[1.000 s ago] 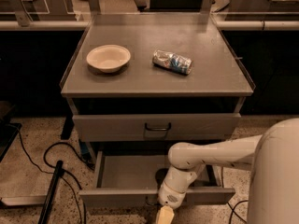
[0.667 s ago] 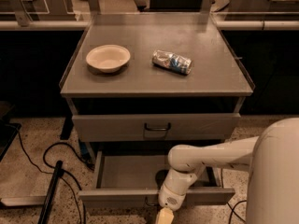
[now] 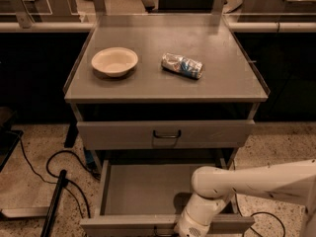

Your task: Open middle drawer

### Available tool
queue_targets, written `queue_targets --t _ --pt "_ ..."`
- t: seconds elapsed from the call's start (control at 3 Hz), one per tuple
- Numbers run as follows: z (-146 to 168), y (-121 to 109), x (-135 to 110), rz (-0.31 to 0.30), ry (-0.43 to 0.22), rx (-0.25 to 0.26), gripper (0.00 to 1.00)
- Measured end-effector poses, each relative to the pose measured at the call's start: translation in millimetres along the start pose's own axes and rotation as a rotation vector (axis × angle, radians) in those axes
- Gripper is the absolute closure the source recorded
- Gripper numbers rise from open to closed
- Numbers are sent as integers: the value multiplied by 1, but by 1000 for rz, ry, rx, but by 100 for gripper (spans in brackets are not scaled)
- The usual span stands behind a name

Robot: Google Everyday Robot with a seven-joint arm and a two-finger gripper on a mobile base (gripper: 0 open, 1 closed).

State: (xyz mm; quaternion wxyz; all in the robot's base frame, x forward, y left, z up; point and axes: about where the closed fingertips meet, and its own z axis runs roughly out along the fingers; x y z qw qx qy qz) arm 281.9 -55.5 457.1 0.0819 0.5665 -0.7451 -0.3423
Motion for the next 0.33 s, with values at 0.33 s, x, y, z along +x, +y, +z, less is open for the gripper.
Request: queue_targets --t 0.33 --pt "0 2 2 1 -3 -2 0"
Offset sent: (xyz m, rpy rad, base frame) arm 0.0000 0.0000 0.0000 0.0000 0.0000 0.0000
